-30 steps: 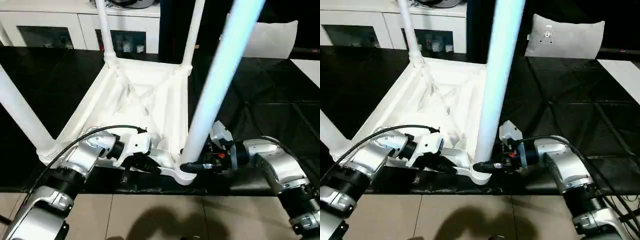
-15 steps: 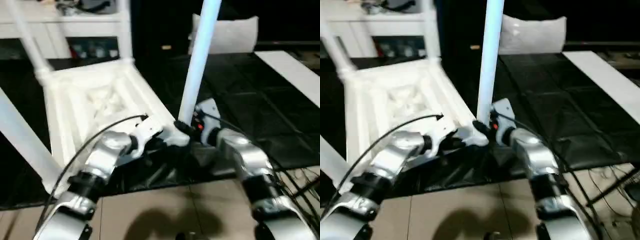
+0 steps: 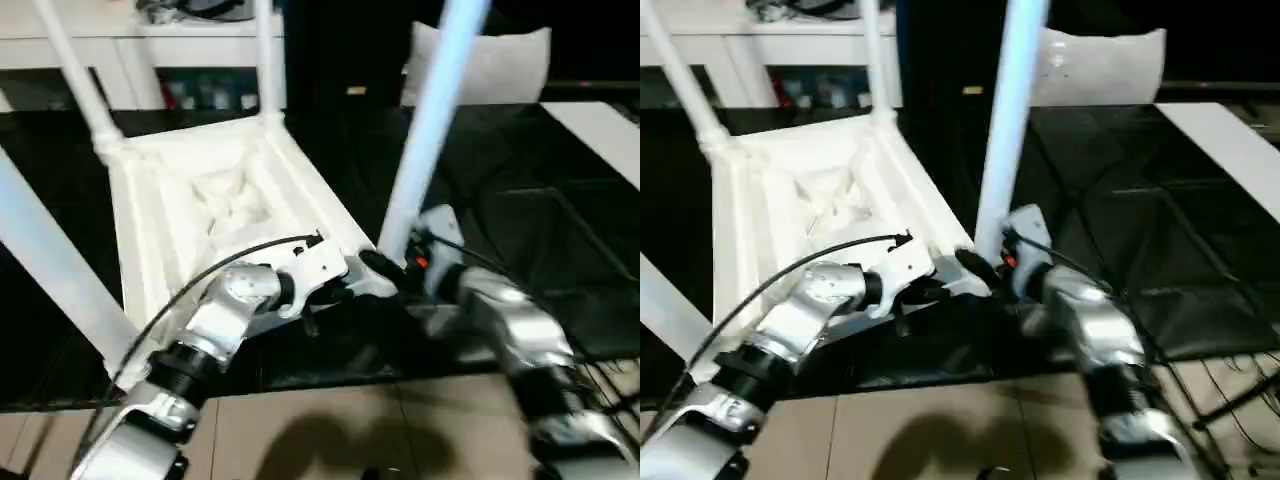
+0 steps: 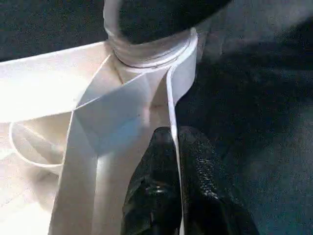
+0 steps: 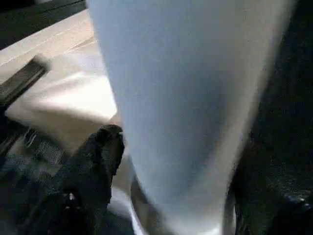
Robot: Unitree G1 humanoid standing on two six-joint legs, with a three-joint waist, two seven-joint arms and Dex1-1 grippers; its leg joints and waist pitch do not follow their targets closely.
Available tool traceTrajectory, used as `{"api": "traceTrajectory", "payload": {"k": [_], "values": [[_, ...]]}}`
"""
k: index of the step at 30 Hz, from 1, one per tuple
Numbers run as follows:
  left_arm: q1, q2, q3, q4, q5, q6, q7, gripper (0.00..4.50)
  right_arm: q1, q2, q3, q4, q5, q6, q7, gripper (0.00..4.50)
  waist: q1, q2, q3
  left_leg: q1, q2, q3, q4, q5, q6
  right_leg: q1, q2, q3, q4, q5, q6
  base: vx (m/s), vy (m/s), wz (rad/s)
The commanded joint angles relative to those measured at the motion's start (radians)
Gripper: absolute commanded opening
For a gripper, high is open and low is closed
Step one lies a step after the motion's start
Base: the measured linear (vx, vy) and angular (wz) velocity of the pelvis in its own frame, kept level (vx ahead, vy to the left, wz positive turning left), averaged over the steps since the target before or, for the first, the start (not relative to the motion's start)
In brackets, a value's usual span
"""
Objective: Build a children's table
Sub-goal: Rotate leg to tighten
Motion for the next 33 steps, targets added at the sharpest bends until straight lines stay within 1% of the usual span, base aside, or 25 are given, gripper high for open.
{"api": "traceTrajectory", "payload": {"k": [1, 2, 3, 4, 5, 6, 7, 9, 10, 13, 14, 15, 17, 18, 19, 20, 22, 25, 26, 28, 30, 33], "values": [[0.015, 0.027, -0.029, 0.028, 0.006, -0.057, -0.059, 0.00, 0.011, -0.034, 0.010, -0.037, 0.017, -0.004, 0.075, 3.88, 0.012, -0.012, -0.067, -0.019, 0.008, 0.019, -0.061, -0.153, 0.115, 0.065, -0.034, 0.043, -0.057, -0.271, -0.187, 0.000, 0.000, 0.00], [0.014, 0.047, -0.040, 0.036, 0.007, -0.084, -0.095, 0.00, 0.014, -0.065, 0.020, -0.044, 0.010, -0.017, 0.112, 3.99, 0.014, -0.015, -0.067, -0.022, 0.006, 0.019, -0.058, -0.136, 0.118, 0.066, -0.032, 0.044, -0.052, -0.247, -0.190, 0.000, 0.000, 0.00], [0.013, 0.063, -0.052, 0.044, 0.010, -0.111, -0.127, 0.00, 0.016, -0.093, 0.036, -0.048, -0.001, -0.034, 0.149, 4.10, 0.022, -0.010, -0.069, -0.020, 0.007, 0.021, -0.056, -0.112, 0.119, 0.066, -0.031, 0.044, -0.046, -0.216, -0.201, 0.000, 0.000, 0.00], [0.011, 0.073, -0.059, 0.049, 0.010, -0.131, -0.147, 0.00, 0.018, -0.112, 0.048, -0.053, -0.007, -0.047, 0.177, 4.19, 0.028, -0.010, -0.069, -0.018, 0.008, 0.020, -0.056, -0.105, 0.122, 0.066, -0.030, 0.043, -0.044, -0.197, -0.211, 0.000, 0.000, 0.00], [0.009, 0.085, -0.070, 0.058, 0.007, -0.160, -0.177, 0.00, 0.024, -0.138, 0.066, -0.064, -0.007, -0.062, 0.226, 4.19, 0.027, -0.009, -0.067, -0.018, 0.009, 0.022, -0.057, -0.110, 0.121, 0.066, -0.029, 0.044, -0.043, -0.196, -0.214, 0.000, 0.000, 0.00], [0.008, 0.090, -0.074, 0.061, 0.006, -0.170, -0.188, 0.00, 0.026, -0.149, 0.072, -0.070, -0.005, -0.067, 0.247, 4.19, 0.028, -0.006, -0.065, -0.016, 0.010, 0.022, -0.058, -0.131, 0.117, 0.065, -0.028, 0.043, -0.046, -0.216, -0.214, 0.000, 0.000, 0.00], [0.006, 0.099, -0.082, 0.066, 0.004, -0.193, -0.212, 0.00, 0.027, -0.165, 0.081, -0.074, -0.003, -0.076, 0.279, 4.19, 0.029, -0.008, -0.065, -0.015, 0.011, 0.021, -0.060, -0.149, 0.113, 0.065, -0.027, 0.043, -0.048, -0.233, -0.213, 0.000, 0.000, 0.00], [0.003, 0.109, -0.092, 0.077, -0.002, -0.226, -0.247, 0.00, 0.026, -0.181, 0.086, -0.074, -0.003, -0.088, 0.316, 4.19, 0.030, -0.007, -0.062, -0.012, 0.013, 0.022, -0.063, -0.175, 0.103, 0.063, -0.028, 0.044, -0.051, -0.269, -0.205, 0.000, 0.000, 0.00], [0.000, 0.117, -0.103, 0.085, -0.011, -0.257, -0.288, 0.00, 0.019, -0.189, 0.090, -0.067, 0.001, -0.094, 0.350, 3.93, 0.032, -0.011, -0.062, -0.011, 0.013, 0.022, -0.063, -0.185, 0.098, 0.062, -0.029, 0.044, -0.053, -0.298, -0.197, 0.000, 0.000, 0.00], [-0.007, 0.126, -0.120, 0.104, -0.021, -0.304, -0.351, 0.00, 0.007, -0.201, 0.108, -0.061, 0.016, -0.098, 0.419, 3.82, 0.042, -0.009, -0.061, -0.007, 0.016, 0.023, -0.065, -0.194, 0.091, 0.060, -0.027, 0.044, -0.053, -0.317, -0.193, 0.000, 0.000, 0.00], [-0.007, 0.127, -0.124, 0.104, -0.028, -0.313, -0.370, 0.00, 0.005, -0.203, 0.120, -0.064, 0.024, -0.095, 0.444, 3.73, 0.043, -0.010, -0.062, -0.007, 0.017, 0.024, -0.065, -0.192, 0.090, 0.060, -0.028, 0.045, -0.052, -0.310, -0.194, 0.000, 0.000, 0.00], [-0.006, 0.127, -0.126, 0.099, -0.036, -0.315, -0.388, 0.00, 0.003, -0.204, 0.130, -0.067, 0.031, -0.089, 0.464, 3.73, 0.050, -0.009, -0.062, -0.005, 0.019, 0.024, -0.066, -0.192, 0.087, 0.058, -0.028, 0.047, -0.049, -0.294, -0.202, 0.000, 0.000, 0.00], [-0.006, 0.127, -0.130, 0.092, -0.044, -0.317, -0.407, 0.00, 0.001, -0.202, 0.140, -0.070, 0.040, -0.081, 0.486, 3.44, 0.053, -0.008, -0.063, -0.005, 0.020, 0.024, -0.066, -0.189, 0.087, 0.058, -0.028, 0.048, -0.046, -0.280, -0.208, 0.000, 0.000, 0.00], [-0.006, 0.128, -0.135, 0.088, -0.047, -0.320, -0.426, 0.00, -0.003, -0.198, 0.153, -0.073, 0.049, -0.067, 0.510, 3.41, 0.056, -0.009, -0.063, -0.005, 0.019, 0.024, -0.066, -0.186, 0.088, 0.059, -0.028, 0.049, -0.045, -0.271, -0.212, 0.000, 0.000, 0.00], [-0.006, 0.129, -0.138, 0.087, -0.047, -0.322, -0.432, 0.00, -0.005, -0.196, 0.159, -0.074, 0.051, -0.061, 0.520, 3.41, 0.060, -0.007, -0.064, -0.005, 0.020, 0.025, -0.066, -0.180, 0.090, 0.059, -0.029, 0.049, -0.044, -0.262, -0.215, 0.000, 0.000, 0.00], [-0.006, 0.130, -0.138, 0.089, -0.047, -0.325, -0.436, 0.00, -0.006, -0.196, 0.162, -0.073, 0.051, -0.059, 0.524, 3.25, 0.061, -0.008, -0.064, -0.005, 0.020, 0.025, -0.066, -0.177, 0.090, 0.059, -0.029, 0.050, -0.043, -0.258, -0.215, 0.000, 0.000, 0.00], [-0.004, 0.131, -0.139, 0.091, -0.051, -0.329, -0.448, 0.00, -0.013, -0.190, 0.177, -0.065, 0.049, -0.045, 0.555, 3.01, 0.070, -0.008, -0.065, -0.005, 0.019, 0.027, -0.064, -0.167, 0.086, 0.060, -0.030, 0.051, -0.042, -0.253, -0.215, 0.000, 0.000, 0.00], [-0.004, 0.132, -0.136, 0.104, -0.054, -0.343, -0.461, 0.00, -0.016, -0.190, 0.185, -0.059, 0.048, -0.040, 0.576, 2.80, 0.074, -0.009, -0.066, -0.006, 0.018, 0.026, -0.065, -0.163, 0.077, 0.061, -0.031, 0.051, -0.042, -0.265, -0.206, 0.000, 0.000, 0.00], [-0.004, 0.132, -0.136, 0.105, -0.054, -0.344, -0.462, 0.00, -0.016, -0.189, 0.186, -0.059, 0.048, -0.040, 0.577, 2.80, 0.073, -0.010, -0.065, -0.006, 0.018, 0.027, -0.065, -0.165, 0.076, 0.061, -0.031, 0.051, -0.043, -0.269, -0.205, 0.000, 0.000, 0.00], [-0.002, 0.135, -0.135, 0.107, -0.056, -0.347, -0.467, 0.00, -0.015, -0.188, 0.188, -0.059, 0.051, -0.038, 0.582, 2.56, 0.074, -0.010, -0.066, -0.006, 0.018, 0.026, -0.064, -0.161, 0.075, 0.062, -0.031, 0.051, -0.042, -0.266, -0.201, 0.000, 0.000, 0.00], [0.000, 0.138, -0.133, 0.109, -0.060, -0.343, -0.470, 0.00, -0.015, -0.187, 0.189, -0.060, 0.054, -0.036, 0.583, 2.46, 0.074, -0.009, -0.065, -0.007, 0.017, 0.026, -0.065, -0.161, 0.073, 0.062, -0.031, 0.050, -0.043, -0.272, -0.198, 0.000, 0.000, 0.00], [0.003, 0.139, -0.128, 0.108, -0.067, -0.334, -0.472, 0.00, -0.011, -0.186, 0.190, -0.064, 0.057, -0.032, 0.587, 2.26, 0.074, -0.011, -0.065, -0.007, 0.016, 0.027, -0.065, -0.164, 0.071, 0.062, -0.031, 0.050, -0.044, -0.286, -0.191, 0.000, 0.000, 0.00]]}}
